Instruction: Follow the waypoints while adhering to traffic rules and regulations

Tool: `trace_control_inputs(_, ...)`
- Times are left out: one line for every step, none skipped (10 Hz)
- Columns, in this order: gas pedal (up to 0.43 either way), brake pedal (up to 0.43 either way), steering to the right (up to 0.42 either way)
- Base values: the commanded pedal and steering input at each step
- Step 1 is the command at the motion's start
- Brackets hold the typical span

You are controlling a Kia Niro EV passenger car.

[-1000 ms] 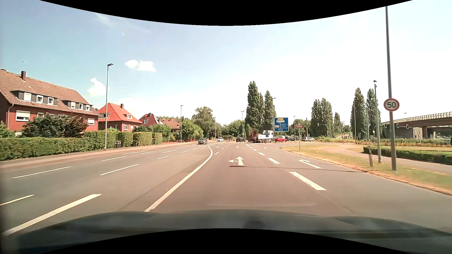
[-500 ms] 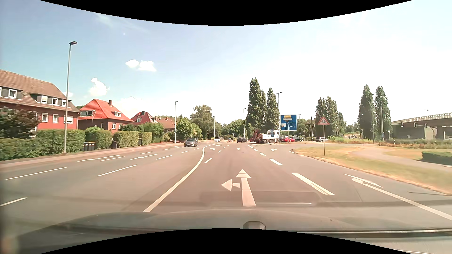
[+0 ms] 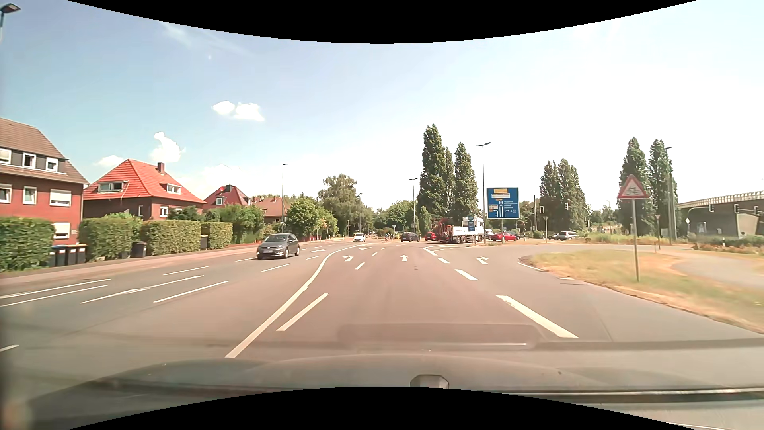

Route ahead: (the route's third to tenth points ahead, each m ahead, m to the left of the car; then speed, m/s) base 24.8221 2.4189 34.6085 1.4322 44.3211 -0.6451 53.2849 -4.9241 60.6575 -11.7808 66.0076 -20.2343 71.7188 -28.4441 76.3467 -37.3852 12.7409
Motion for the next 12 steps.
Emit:
trace_control_inputs(0.0,0.018,-0.003)
trace_control_inputs(0.0,0.018,-0.004)
trace_control_inputs(0.0,0.037,-0.003)
trace_control_inputs(0.0,0.024,-0.003)
trace_control_inputs(0.0,0.018,-0.001)
trace_control_inputs(0.0,0.018,0.0)
trace_control_inputs(0.0,0.018,0.001)
trace_control_inputs(0.0,0.018,0.001)
trace_control_inputs(0.0,0.018,0.003)
trace_control_inputs(0.0,0.018,0.003)
trace_control_inputs(0.0,0.018,0.004)
trace_control_inputs(0.0,0.018,0.006)
